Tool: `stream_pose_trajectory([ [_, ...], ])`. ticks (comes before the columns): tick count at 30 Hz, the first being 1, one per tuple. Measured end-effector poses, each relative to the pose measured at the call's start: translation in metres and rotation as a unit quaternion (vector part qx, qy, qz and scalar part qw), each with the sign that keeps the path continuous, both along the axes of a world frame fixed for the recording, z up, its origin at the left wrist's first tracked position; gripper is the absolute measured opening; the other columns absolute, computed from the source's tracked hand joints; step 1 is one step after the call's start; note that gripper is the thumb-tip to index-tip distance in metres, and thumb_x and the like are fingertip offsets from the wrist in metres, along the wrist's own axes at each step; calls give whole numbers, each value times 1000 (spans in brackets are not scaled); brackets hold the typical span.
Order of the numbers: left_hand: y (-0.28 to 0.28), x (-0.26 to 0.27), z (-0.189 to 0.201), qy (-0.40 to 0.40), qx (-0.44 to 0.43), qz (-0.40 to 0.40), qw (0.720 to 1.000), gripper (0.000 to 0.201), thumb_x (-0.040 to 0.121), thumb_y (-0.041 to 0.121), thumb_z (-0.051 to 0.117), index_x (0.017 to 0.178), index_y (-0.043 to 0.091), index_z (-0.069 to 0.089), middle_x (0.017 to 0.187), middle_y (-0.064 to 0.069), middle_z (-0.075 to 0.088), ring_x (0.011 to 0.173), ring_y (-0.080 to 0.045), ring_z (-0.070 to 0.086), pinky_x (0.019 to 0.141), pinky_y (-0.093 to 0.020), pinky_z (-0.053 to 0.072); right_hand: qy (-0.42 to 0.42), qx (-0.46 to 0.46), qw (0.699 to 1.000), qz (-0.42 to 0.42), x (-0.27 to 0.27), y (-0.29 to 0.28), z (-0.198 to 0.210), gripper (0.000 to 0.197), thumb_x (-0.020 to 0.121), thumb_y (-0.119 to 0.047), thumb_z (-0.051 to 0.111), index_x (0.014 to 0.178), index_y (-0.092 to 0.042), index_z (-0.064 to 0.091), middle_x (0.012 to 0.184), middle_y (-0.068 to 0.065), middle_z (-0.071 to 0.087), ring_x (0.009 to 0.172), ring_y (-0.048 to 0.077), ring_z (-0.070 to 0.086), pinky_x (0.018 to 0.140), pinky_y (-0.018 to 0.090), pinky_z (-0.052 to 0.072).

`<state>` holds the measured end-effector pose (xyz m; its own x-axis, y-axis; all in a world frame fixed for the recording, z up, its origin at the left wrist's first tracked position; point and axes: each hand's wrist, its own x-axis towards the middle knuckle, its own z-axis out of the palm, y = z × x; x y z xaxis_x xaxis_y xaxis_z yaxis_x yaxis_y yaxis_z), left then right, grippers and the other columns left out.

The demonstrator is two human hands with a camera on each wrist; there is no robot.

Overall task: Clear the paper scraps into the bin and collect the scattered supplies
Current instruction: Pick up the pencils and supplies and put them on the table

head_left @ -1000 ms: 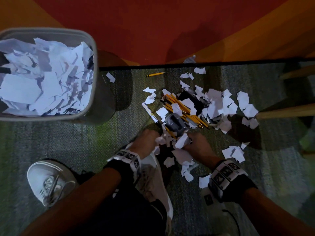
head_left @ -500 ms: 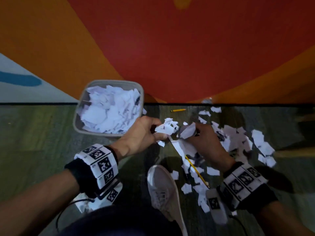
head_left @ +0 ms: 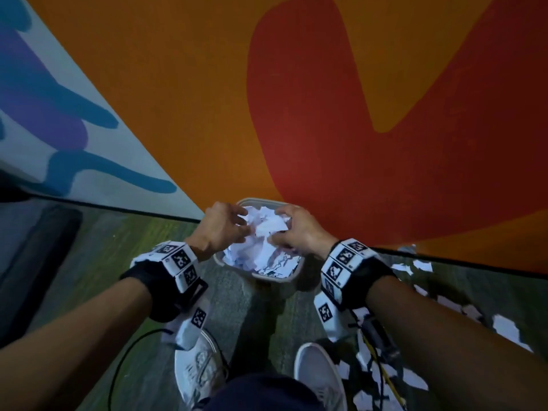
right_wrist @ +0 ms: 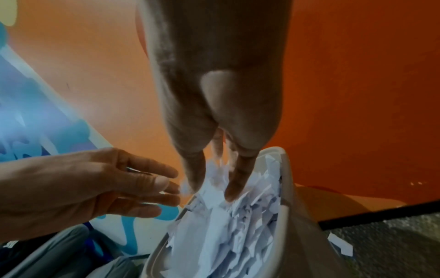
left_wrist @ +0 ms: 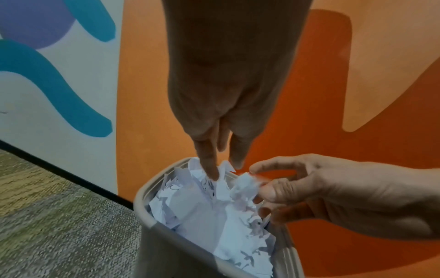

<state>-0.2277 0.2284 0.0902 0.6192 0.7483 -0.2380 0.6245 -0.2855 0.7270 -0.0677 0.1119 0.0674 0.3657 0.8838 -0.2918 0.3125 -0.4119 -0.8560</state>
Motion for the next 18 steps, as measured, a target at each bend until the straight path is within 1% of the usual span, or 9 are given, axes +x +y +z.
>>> stream_pose_trajectory([
  [1, 0, -2, 0, 14, 16, -9, 1000, 44, 83, 11, 79, 123, -2, 64, 104, -13, 74, 71, -18, 74, 63, -31, 62, 7, -20, 1000, 3, 0, 0, 3, 69, 76, -10, 83, 136, -20, 50, 97, 3, 66, 74, 17, 67, 52, 25, 54],
  [3, -3, -5, 3, 32, 69, -29, 997, 38, 86, 12, 76, 122, 2, 67, 111, -9, 73, 78, -17, 73, 68, -34, 63, -6, -28, 1000, -10, 9, -5, 4, 69, 76, -7, 83, 136, -21, 51, 90, 3, 65, 69, 19, 68, 56, 34, 60],
  [5, -12, -6, 9, 7, 76, -42, 996, 23, 90, 13, 72, 111, 6, 72, 101, -6, 76, 74, -16, 74, 67, -37, 63, -28, -11, 999, -28, 20, -16, 3, 55, 77, -10, 82, 126, -19, 60, 85, 4, 70, 70, 22, 71, 66, 44, 62],
  [7, -30, -3, 11, -26, 13, -68, 997, 8, 91, 11, 70, 97, 6, 72, 86, -5, 76, 69, -17, 74, 64, -39, 63, -17, 5, 998, -54, 29, -35, 0, 36, 78, -12, 79, 111, -14, 67, 79, 5, 71, 69, 21, 71, 71, 48, 62],
  [9, -53, 3, 7, -46, -53, -111, 991, 4, 91, 7, 69, 91, 6, 72, 82, -9, 74, 69, -18, 73, 63, -36, 61, 6, 8, 998, -67, 32, -61, -4, 23, 83, -9, 75, 105, -7, 68, 78, 11, 69, 70, 20, 69, 72, 44, 62],
  [11, -75, 13, -7, -55, -93, -154, 982, 4, 90, 9, 71, 92, 7, 73, 82, -13, 74, 70, -20, 72, 65, -33, 60, 11, -8, 998, -64, 31, -91, -10, 18, 87, -8, 72, 104, -3, 68, 81, 16, 68, 65, 18, 66, 65, 35, 60],
  [14, -103, 32, -40, -45, -144, -180, 972, 12, 89, 11, 73, 99, 5, 72, 83, -16, 74, 76, -32, 72, 71, -42, 59, 13, -43, 998, -49, 33, -137, -40, 15, 87, -15, 72, 100, -8, 68, 82, 12, 68, 59, 10, 63, 58, 24, 54],
  [16, -118, 45, -69, -25, -165, -197, 966, 17, 89, 10, 73, 105, 3, 71, 87, -16, 74, 84, -32, 71, 75, -40, 59, -15, -73, 996, -42, 36, -167, -74, 10, 85, -27, 71, 91, -19, 69, 80, 2, 70, 64, 8, 65, 64, 30, 56],
  [18, -131, 54, -97, -8, -143, -240, 960, 22, 88, 13, 75, 109, 6, 72, 91, -9, 76, 87, -21, 71, 81, -33, 58, -22, -115, 992, -50, 35, -196, -102, 7, 86, -22, 73, 92, -19, 70, 81, -1, 70, 71, 12, 68, 69, 39, 59],
])
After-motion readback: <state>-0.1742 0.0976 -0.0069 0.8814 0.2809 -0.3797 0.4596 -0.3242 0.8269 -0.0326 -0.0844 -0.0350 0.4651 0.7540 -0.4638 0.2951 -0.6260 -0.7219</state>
